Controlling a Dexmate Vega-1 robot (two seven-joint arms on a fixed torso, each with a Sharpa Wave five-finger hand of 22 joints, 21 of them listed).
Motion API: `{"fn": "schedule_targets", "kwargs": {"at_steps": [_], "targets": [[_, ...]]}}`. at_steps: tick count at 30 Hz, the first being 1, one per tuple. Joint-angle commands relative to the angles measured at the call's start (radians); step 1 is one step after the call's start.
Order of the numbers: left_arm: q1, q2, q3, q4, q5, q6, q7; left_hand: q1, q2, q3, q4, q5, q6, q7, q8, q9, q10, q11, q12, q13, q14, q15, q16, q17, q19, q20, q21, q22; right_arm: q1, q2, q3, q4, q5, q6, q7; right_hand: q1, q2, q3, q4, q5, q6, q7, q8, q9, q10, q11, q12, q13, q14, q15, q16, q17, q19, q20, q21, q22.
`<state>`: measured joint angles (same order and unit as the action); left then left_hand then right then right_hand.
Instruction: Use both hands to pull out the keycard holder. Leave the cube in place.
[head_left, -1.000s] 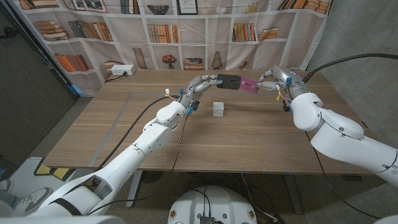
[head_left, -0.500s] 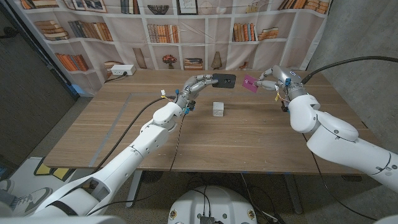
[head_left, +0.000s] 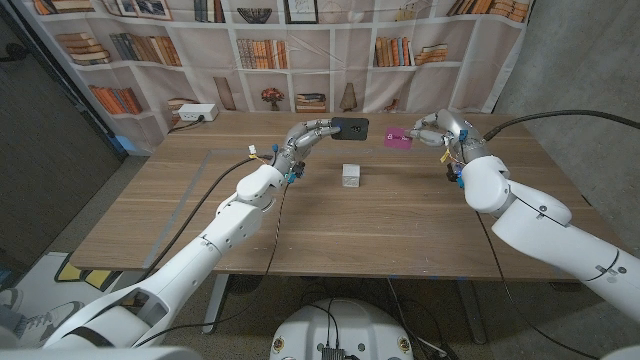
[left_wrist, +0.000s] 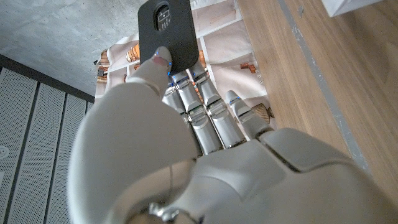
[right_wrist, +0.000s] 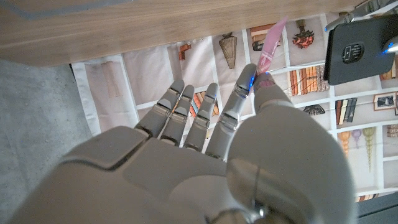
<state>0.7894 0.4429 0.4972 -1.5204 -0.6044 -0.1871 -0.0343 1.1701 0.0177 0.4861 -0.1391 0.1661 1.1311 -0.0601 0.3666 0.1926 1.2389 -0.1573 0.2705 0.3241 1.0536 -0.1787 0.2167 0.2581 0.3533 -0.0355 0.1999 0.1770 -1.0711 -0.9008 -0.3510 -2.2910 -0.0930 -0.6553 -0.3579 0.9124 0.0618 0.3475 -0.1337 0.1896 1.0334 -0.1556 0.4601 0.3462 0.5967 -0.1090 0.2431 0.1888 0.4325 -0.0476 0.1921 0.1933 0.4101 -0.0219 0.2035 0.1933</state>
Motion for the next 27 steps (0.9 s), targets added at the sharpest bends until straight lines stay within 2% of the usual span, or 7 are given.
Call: {"fn": "schedule_targets", "kwargs": {"at_steps": [1, 7, 11, 14, 23, 25, 27], "targets": [[-0.022, 0.045, -0.013, -0.008, -0.021, 0.007, -0.07, 0.022, 0.016, 0.0, 0.002, 0.005, 0.035, 0.042, 0.007, 0.006, 0.013, -0.006, 0.007, 0.197, -0.005, -0.048, 0.001, 0.003, -0.003, 0.004, 0.002, 0.002, -0.068, 0.163, 0.107, 0.18, 0.222, 0.303, -0.068, 0.007, 0.007, -0.008, -0.001, 0.01, 0.006, 0.01, 0.012, 0.008, 0.011, 0.01, -0.002, 0.002, -0.007, -0.011, -0.002, 0.003, 0.003, -0.008, 0.009, 0.005], [-0.016, 0.071, -0.029, -0.011, -0.048, 0.007, -0.111, 0.024, 0.017, 0.0, 0.001, 0.005, 0.037, 0.043, 0.008, 0.006, 0.015, -0.006, 0.008, 0.198, -0.006, -0.048, 0.001, 0.003, -0.003, 0.004, 0.002, 0.002, -0.066, 0.21, 0.114, 0.271, 0.321, 0.46, -0.035, 0.01, 0.009, -0.011, -0.002, 0.012, 0.006, 0.015, 0.015, 0.014, 0.014, 0.012, -0.002, 0.002, -0.004, -0.009, 0.0, 0.003, 0.007, -0.007, 0.012, 0.005], [-0.014, 0.089, -0.038, -0.021, -0.063, 0.015, -0.132, 0.024, 0.017, -0.001, 0.001, 0.005, 0.037, 0.045, 0.008, 0.006, 0.016, -0.005, 0.008, 0.196, -0.005, -0.048, 0.002, 0.004, -0.003, 0.004, 0.002, 0.002, -0.044, 0.227, 0.086, 0.367, 0.339, 0.609, 0.006, 0.013, 0.011, -0.015, -0.003, 0.014, 0.003, 0.018, 0.018, 0.02, 0.01, 0.014, -0.005, 0.002, -0.014, -0.026, -0.004, 0.002, 0.005, -0.033, 0.013, 0.006], [-0.011, 0.099, -0.045, -0.02, -0.07, 0.005, -0.149, 0.025, 0.017, -0.002, 0.001, 0.005, 0.041, 0.047, 0.009, 0.006, 0.016, -0.004, 0.008, 0.196, -0.004, -0.048, 0.003, 0.005, -0.002, 0.003, 0.002, 0.002, -0.037, 0.245, 0.075, 0.413, 0.363, 0.676, 0.023, 0.016, 0.013, -0.016, -0.004, 0.015, 0.004, 0.021, 0.02, 0.023, 0.009, 0.018, -0.006, 0.002, -0.022, -0.031, -0.006, 0.002, 0.001, -0.042, 0.012, 0.006], [-0.017, 0.09, -0.049, 0.025, -0.058, -0.044, -0.166, 0.026, 0.017, -0.002, 0.0, 0.005, 0.039, 0.044, 0.009, 0.006, 0.015, -0.006, 0.008, 0.198, -0.004, -0.048, 0.003, 0.005, -0.002, 0.001, 0.002, 0.002, -0.03, 0.27, 0.081, 0.489, 0.454, 0.784, 0.065, 0.023, 0.013, -0.024, -0.008, 0.017, 0.005, 0.028, 0.024, 0.028, 0.01, 0.022, -0.007, 0.002, -0.037, -0.043, -0.008, 0.001, -0.007, -0.055, 0.011, 0.005], [-0.019, 0.081, -0.049, 0.039, -0.055, -0.055, -0.162, 0.026, 0.017, -0.003, 0.001, 0.005, 0.038, 0.044, 0.008, 0.006, 0.016, -0.005, 0.009, 0.198, -0.005, -0.047, 0.003, 0.005, -0.002, 0.001, 0.002, 0.002, -0.023, 0.273, 0.081, 0.511, 0.469, 0.816, 0.081, 0.024, 0.01, -0.03, -0.009, 0.017, 0.004, 0.027, 0.023, 0.028, 0.019, 0.021, -0.005, 0.002, -0.041, -0.06, -0.008, -0.002, -0.005, -0.075, 0.013, 0.004], [-0.021, 0.068, -0.047, 0.053, -0.051, -0.069, -0.157, 0.027, 0.016, -0.003, 0.0, 0.005, 0.039, 0.044, 0.008, 0.006, 0.017, -0.004, 0.009, 0.198, -0.005, -0.048, 0.003, 0.005, -0.002, 0.0, 0.002, 0.002, -0.014, 0.275, 0.08, 0.54, 0.484, 0.855, 0.109, 0.026, 0.011, -0.032, -0.009, 0.017, 0.004, 0.028, 0.023, 0.028, 0.025, 0.022, -0.003, 0.002, -0.038, -0.073, -0.006, -0.003, 0.0, -0.084, 0.015, 0.003]]}}
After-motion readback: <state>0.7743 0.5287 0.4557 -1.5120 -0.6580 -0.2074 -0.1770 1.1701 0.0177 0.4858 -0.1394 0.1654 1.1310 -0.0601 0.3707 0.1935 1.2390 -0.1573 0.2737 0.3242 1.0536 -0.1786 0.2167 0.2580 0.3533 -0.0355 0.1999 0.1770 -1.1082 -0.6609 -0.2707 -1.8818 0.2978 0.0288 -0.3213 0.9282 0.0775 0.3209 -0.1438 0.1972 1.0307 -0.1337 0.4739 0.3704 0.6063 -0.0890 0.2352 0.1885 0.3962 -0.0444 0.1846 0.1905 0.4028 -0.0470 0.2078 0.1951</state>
